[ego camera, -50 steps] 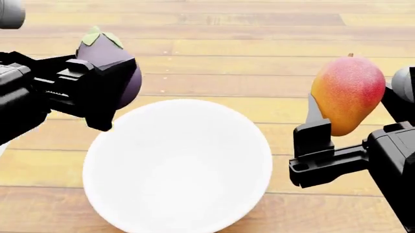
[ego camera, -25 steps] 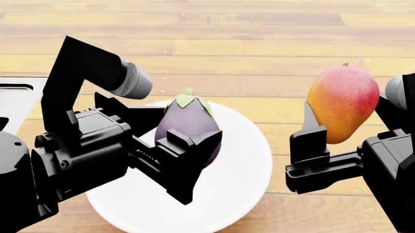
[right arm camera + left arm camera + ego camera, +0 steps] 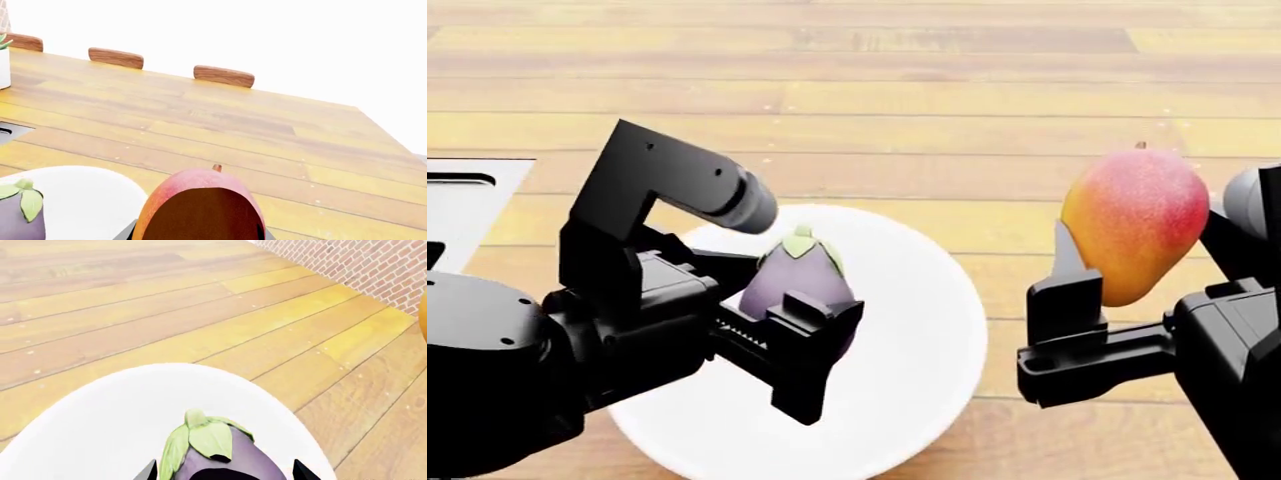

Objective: Pick the eggplants and mangos from the sink and place them in one bowl. Place the bell pepper in the other bowl. Then turn off the sink faucet.

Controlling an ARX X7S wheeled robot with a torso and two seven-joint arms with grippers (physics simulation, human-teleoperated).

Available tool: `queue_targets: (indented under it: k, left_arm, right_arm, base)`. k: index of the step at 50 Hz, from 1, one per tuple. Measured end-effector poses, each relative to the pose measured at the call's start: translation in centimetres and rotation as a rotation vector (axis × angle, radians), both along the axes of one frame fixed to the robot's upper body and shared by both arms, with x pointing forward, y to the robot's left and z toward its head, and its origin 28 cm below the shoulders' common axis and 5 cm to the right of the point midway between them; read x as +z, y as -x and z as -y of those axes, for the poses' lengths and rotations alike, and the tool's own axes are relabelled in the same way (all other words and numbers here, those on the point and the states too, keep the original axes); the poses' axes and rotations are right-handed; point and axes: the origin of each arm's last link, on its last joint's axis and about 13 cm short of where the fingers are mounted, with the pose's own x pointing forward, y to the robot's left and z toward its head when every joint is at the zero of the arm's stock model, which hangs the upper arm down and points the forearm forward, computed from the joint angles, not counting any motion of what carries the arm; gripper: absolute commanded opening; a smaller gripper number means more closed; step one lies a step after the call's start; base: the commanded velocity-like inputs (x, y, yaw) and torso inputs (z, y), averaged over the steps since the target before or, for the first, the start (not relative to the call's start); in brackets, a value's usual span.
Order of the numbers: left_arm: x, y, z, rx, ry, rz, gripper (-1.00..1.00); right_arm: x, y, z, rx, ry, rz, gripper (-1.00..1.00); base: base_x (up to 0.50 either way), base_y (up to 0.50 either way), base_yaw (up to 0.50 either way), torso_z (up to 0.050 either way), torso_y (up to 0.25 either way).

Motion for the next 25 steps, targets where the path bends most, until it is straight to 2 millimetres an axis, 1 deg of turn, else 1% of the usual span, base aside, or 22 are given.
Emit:
queue_targets:
  k: [17,18,25]
  left_arm:
    - [-0.8,-0.75,-0.02,0.03,-0.029,-0.043,-1.0]
    - [-0.8,-0.77,-0.01,0.03,-0.029,-0.045,1.0]
    - [-0.7,-0.82,0.07,0.033,-0.025,-0.049,1.0]
  right_arm:
    - [-0.18,-0.31,0.02,0.002,-0.005,-0.014,-1.0]
    - [-0.2,-0.32,0.02,0.002,-0.006,-0.014,-1.0]
    - [-0.3,-0.32,0.03,0.002,-0.012,-0.015,-1.0]
  base:
    - [0.0,0.0,0.0,0.0,0.001]
    - [0.0,0.0,0.0,0.0,0.0]
    - [0.0,0.0,0.0,0.0,0.0]
